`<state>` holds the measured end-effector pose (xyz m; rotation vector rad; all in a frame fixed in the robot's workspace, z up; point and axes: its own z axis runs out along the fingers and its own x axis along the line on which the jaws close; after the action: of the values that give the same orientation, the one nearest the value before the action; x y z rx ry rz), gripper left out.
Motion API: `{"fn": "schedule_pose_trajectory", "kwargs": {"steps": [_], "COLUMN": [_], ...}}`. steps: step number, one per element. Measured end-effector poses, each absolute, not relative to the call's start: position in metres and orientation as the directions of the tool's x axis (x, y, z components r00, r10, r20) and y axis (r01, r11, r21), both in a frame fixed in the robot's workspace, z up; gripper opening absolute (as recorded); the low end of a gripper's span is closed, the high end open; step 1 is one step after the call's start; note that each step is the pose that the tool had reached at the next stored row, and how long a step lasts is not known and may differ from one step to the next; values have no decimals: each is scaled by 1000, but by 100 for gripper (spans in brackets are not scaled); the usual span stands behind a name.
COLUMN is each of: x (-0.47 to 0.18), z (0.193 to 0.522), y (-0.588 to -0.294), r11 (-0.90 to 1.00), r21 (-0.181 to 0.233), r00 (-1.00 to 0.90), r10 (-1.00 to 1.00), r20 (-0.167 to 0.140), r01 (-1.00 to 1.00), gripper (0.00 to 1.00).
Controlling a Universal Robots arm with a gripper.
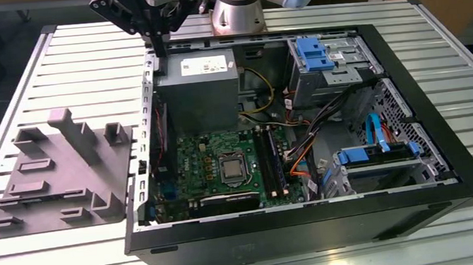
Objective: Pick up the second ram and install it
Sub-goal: 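Reach for the second ram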
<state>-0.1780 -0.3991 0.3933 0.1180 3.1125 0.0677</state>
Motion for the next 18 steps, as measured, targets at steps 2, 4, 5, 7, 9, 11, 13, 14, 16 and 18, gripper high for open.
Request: {"fn": "schedule_pose_trajectory", "kwargs": {"steps": [2, 4, 5, 7, 9, 11, 13, 14, 16, 18], "x": [-179, -180, -180, -181, -182, -183, -184, -184, -185, -186], "z": [393, 393, 393, 393, 393, 393, 393, 393, 393, 393], "y": [-399, -399, -399, -399, -399, -399, -399, -399, -399, -399], "r11": [996, 996, 996, 996, 996, 996, 996, 996, 996, 996], "r21": [44, 44, 44, 44, 44, 44, 44, 44, 44, 44], "r00": [-997, -997, -997, -997, -997, -997, -997, -997, -997, -997], "r10": [76, 76, 76, 76, 76, 76, 76, 76, 76, 76], "r20": [-24, -24, -24, -24, -24, -24, -24, -24, -24, -24], "r01": [75, 75, 75, 75, 75, 75, 75, 75, 75, 75], "gripper": [11, 11, 11, 11, 11, 11, 11, 11, 11, 11]}}
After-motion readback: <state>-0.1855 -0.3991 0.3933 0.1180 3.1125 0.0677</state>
